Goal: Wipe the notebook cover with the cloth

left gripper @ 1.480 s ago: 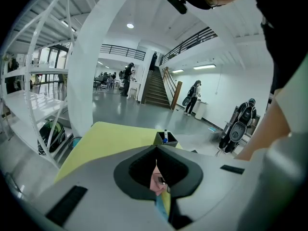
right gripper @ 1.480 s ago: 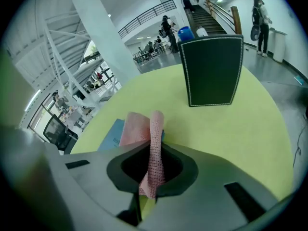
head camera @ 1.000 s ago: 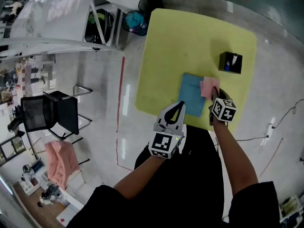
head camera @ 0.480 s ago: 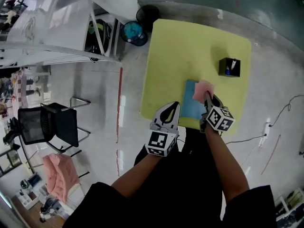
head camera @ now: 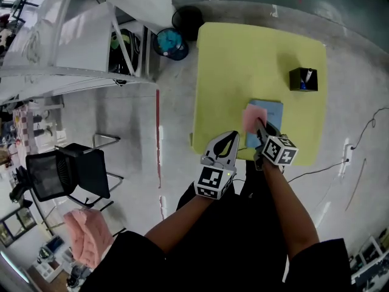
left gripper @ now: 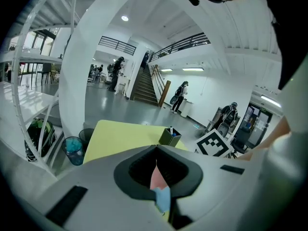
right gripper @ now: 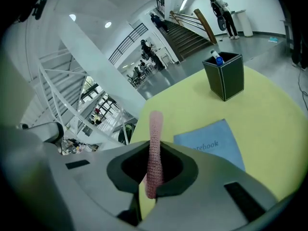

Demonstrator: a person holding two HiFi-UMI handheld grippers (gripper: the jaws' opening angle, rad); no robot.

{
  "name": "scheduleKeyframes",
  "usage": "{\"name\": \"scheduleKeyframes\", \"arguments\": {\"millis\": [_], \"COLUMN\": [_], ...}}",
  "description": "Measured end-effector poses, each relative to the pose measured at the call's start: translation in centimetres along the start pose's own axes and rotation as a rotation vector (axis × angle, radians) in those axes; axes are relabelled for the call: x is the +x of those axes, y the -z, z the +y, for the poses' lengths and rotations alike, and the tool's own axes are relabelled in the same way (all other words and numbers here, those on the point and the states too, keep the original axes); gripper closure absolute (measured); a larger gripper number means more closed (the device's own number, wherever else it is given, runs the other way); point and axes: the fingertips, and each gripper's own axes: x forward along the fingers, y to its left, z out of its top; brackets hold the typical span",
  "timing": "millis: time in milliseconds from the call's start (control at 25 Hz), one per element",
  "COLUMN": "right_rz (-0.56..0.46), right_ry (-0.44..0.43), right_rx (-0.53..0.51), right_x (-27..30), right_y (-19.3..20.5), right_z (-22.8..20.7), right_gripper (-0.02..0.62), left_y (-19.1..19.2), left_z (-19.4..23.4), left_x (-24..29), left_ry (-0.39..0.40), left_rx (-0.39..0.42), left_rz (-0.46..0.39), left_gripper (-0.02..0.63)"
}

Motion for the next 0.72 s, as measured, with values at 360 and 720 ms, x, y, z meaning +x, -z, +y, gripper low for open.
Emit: {"name": "scheduleKeyframes", "arguments": {"millis": [360, 720], "right_rz": [0.010, 0.102], "right_ry": [0.058, 0.105], "right_rx": [0.139, 0.133], "right_x": [3.3, 5.0], "right_y": [3.0, 6.6], "right_z": [-2.3, -5.0], "right_gripper": [0.557, 0.557], "left_y": [2.0, 4.0], "left_z": [2.9, 2.8], "left_x": [-0.4, 0.0], "left_ry": [-0.004, -0.057], "left_rx": [0.008, -0.026], "left_rz": [0.045, 0.065], "left_gripper": [0.591, 0.591]}}
